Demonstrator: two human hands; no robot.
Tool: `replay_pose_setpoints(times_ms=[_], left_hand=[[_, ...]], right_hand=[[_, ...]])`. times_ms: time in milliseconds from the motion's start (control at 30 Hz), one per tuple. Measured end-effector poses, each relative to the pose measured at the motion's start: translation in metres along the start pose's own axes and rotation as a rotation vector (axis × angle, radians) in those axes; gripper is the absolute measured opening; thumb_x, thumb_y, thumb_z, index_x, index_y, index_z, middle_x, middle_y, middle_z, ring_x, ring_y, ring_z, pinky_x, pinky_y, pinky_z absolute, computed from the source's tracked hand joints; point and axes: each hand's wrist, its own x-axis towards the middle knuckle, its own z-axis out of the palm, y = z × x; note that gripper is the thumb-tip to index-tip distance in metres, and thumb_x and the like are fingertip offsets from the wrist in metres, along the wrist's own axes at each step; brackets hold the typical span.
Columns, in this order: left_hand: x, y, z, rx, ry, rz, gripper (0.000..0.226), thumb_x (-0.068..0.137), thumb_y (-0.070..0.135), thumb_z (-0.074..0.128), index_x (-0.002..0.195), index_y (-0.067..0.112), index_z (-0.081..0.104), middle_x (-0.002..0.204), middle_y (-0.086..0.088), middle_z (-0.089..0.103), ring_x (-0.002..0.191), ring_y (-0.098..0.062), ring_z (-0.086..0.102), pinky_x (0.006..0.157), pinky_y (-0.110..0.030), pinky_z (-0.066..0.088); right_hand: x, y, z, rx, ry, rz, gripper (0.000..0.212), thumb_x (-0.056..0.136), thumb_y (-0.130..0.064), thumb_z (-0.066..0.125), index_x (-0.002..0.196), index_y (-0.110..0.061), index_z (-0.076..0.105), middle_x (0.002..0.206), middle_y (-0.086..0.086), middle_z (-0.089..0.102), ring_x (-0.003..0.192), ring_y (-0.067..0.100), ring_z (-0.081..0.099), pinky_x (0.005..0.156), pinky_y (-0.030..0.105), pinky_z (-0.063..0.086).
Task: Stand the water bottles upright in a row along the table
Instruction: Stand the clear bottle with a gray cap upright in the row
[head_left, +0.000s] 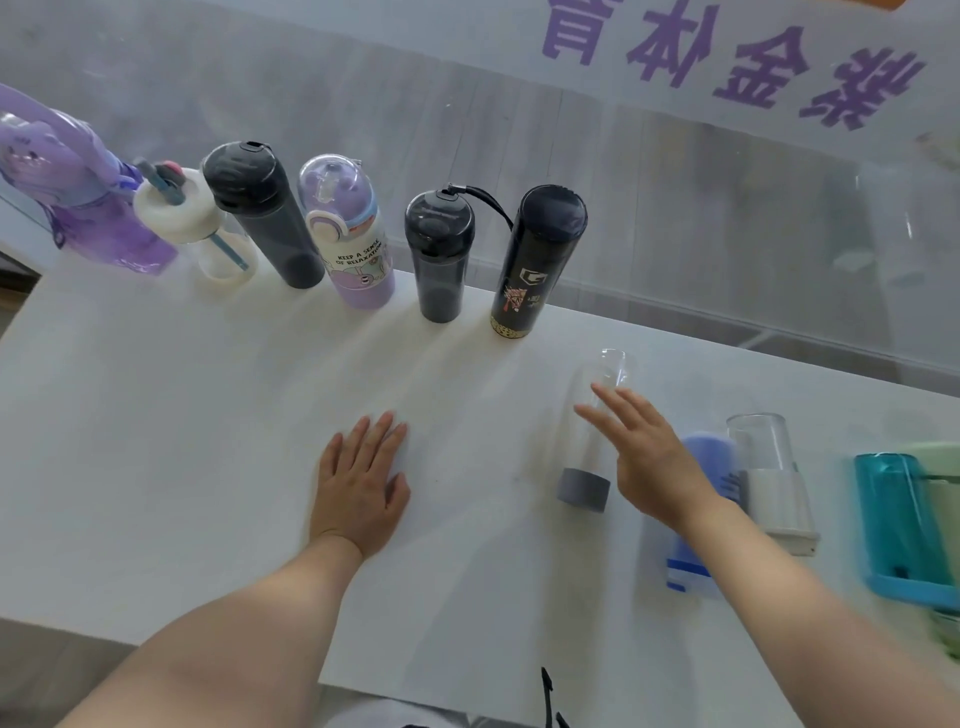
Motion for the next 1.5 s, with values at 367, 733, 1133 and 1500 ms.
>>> replay_pose_setpoints(times_ms=[367,733,1133,1500], left_hand=[[0.000,0.000,0.001,0.017,-0.015,-0.009,0.059,0.086,0.035,0.033,0.145,0.026,0.033,0.155,0.004,0.029,0.143,-0.019,0.022,0.116,-0.043,0.012],[0.000,0.001,0.001,0.024,-0.003,-0.007,0.060,0.085,0.035,0.032,0.144,0.026,0.033,0.154,0.004,0.031,0.143,-0.019,0.023,0.116,-0.042,0.012],[0.000,0.001,0.001,0.028,-0.004,-0.007,0.060,0.086,0.035,0.031,0.144,0.025,0.035,0.154,0.004,0.031,0.143,-0.019,0.023,0.116,-0.043,0.013],[0.001,0.001,0.000,0.009,-0.003,-0.013,0.060,0.085,0.035,0.033,0.144,0.026,0.035,0.154,0.004,0.031,0.142,-0.019,0.024,0.116,-0.042,0.012]], right_hand=[[-0.001,0.005,0.018,-0.224,-0.116,-0.121,0.084,0.053,0.007,0.069,0.130,-0.023,0.053,0.145,0.013,0.047,0.130,0.038,0.037,0.100,0.049,0.044],[-0.021,-0.048,-0.013,0.318,0.068,0.208,0.068,0.079,-0.034,0.073,0.138,-0.037,0.040,0.144,-0.010,0.038,0.129,0.018,0.029,0.102,0.031,0.036],[-0.038,-0.065,0.004,0.860,0.272,0.581,0.058,0.078,-0.042,0.075,0.128,-0.027,0.049,0.123,-0.003,0.055,0.107,0.010,0.060,0.084,0.017,0.052],[0.007,-0.045,0.009,0.894,0.287,0.639,0.072,0.076,-0.035,0.078,0.136,-0.018,0.041,0.128,0.001,0.054,0.112,0.021,0.058,0.084,0.011,0.046]])
